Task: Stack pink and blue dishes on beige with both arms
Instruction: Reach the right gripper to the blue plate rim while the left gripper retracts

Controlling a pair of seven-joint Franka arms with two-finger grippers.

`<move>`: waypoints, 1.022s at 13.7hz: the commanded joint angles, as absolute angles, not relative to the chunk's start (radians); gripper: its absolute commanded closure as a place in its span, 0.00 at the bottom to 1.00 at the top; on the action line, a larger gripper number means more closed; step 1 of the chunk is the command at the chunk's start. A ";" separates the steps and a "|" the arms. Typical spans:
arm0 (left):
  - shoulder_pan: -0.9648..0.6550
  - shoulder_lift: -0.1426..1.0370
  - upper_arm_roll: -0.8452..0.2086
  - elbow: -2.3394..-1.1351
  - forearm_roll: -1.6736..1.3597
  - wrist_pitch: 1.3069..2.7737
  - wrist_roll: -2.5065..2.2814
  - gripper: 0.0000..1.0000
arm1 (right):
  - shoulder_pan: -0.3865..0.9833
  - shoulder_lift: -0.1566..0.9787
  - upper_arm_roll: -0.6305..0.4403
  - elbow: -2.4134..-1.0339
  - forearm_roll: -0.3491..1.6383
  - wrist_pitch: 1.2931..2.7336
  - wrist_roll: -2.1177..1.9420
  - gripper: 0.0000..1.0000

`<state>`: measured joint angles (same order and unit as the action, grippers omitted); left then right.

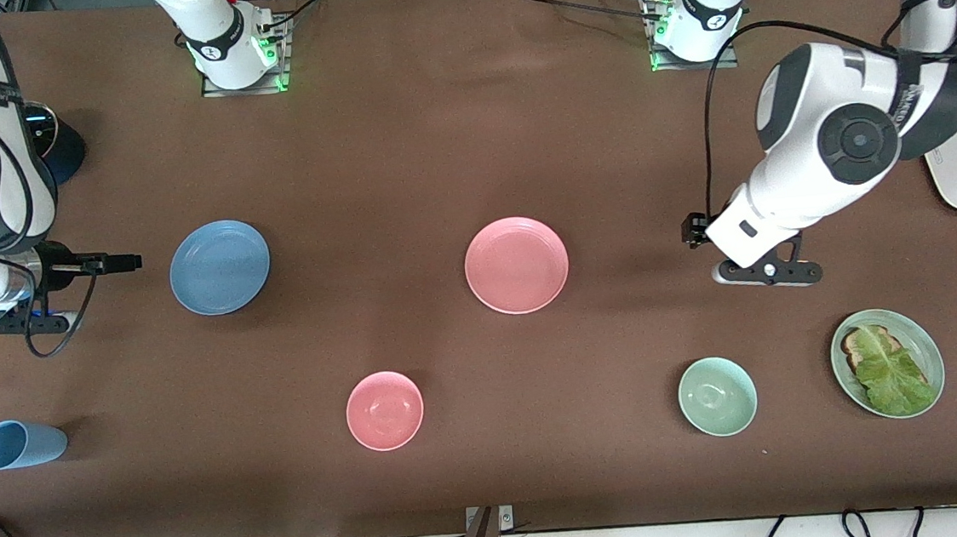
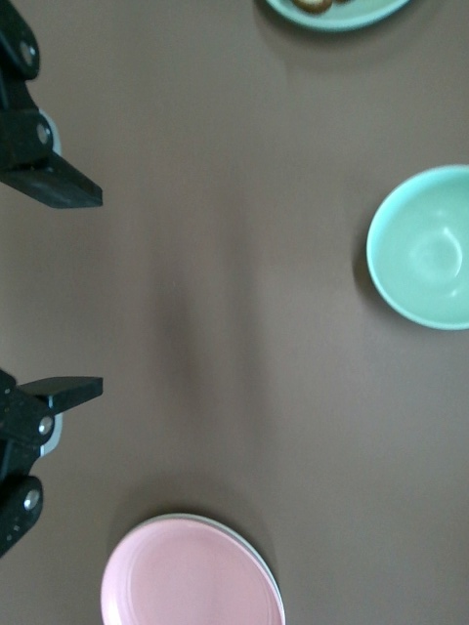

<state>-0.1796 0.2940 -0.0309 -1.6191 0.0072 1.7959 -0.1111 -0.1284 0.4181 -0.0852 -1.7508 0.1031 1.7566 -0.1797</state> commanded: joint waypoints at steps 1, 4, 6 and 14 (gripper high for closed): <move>-0.077 0.256 -0.040 -1.583 0.031 1.741 -0.043 0.02 | -0.169 0.491 -0.080 -1.761 0.147 1.776 -0.265 0.00; -0.016 0.210 -0.038 -1.585 0.031 1.709 -0.035 0.00 | -0.210 0.569 -0.078 -1.761 0.153 1.847 -0.348 0.00; 0.034 0.178 -0.040 -1.591 0.031 1.672 -0.029 0.00 | -0.212 0.590 -0.078 -1.764 0.210 1.859 -0.350 0.00; 0.063 0.076 -0.051 -1.582 0.028 1.646 0.009 0.00 | -0.184 0.647 -0.069 -1.763 0.219 1.878 -0.374 0.24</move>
